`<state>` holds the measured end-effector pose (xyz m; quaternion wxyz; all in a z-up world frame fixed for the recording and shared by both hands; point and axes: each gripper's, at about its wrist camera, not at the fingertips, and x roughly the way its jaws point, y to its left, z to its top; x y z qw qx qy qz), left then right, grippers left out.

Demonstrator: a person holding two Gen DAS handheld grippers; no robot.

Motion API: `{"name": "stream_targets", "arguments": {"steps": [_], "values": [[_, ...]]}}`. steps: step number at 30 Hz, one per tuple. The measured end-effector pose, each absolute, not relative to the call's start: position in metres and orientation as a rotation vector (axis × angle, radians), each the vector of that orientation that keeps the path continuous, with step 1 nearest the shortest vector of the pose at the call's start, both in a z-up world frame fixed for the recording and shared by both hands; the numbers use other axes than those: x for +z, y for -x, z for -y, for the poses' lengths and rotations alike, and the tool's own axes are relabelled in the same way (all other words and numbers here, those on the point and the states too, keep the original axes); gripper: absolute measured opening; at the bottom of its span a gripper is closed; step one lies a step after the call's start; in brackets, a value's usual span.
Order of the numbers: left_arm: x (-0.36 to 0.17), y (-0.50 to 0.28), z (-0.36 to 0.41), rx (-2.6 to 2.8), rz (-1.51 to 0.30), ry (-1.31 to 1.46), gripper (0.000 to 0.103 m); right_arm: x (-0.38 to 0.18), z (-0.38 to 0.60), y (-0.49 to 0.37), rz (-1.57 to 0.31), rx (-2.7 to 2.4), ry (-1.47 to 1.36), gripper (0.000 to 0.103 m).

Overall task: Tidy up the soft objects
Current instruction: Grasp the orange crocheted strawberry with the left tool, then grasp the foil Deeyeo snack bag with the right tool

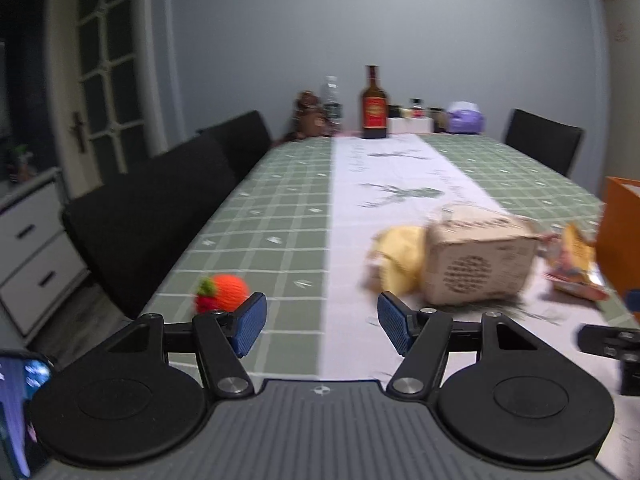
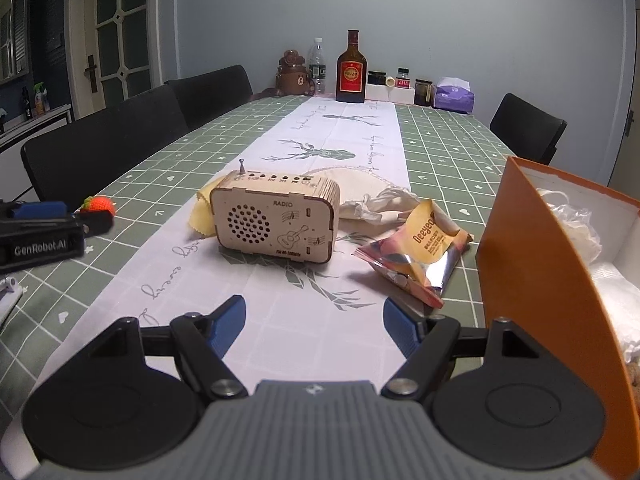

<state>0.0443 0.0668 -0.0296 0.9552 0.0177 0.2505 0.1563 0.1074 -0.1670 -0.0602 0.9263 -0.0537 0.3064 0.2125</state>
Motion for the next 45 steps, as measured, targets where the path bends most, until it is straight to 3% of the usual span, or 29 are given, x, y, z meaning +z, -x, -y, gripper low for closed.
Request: {"name": "stream_targets", "arguments": {"steps": [20,24,29,35,45], "values": [[-0.069,-0.119,-0.126,0.624,-0.63,-0.039,0.081,-0.071,0.145,-0.165,-0.675,0.454,0.14,0.075],[-0.071,-0.123,-0.129,0.627,-0.642,-0.033,0.074,-0.073,0.148,-0.17,-0.668,0.433,0.145,0.075],[-0.073,-0.124,-0.134,0.628,-0.65,-0.014,0.059,-0.073,0.151,-0.171,-0.602,0.361,0.185,0.075],[-0.074,-0.126,-0.133,0.63,-0.652,-0.024,0.056,-0.075,0.154,-0.179,-0.554,0.243,0.22,0.076],[-0.054,-0.106,-0.104,0.514,-0.551,-0.017,0.055,-0.082,0.171,-0.201,-0.599,0.119,0.042,0.076]]}}
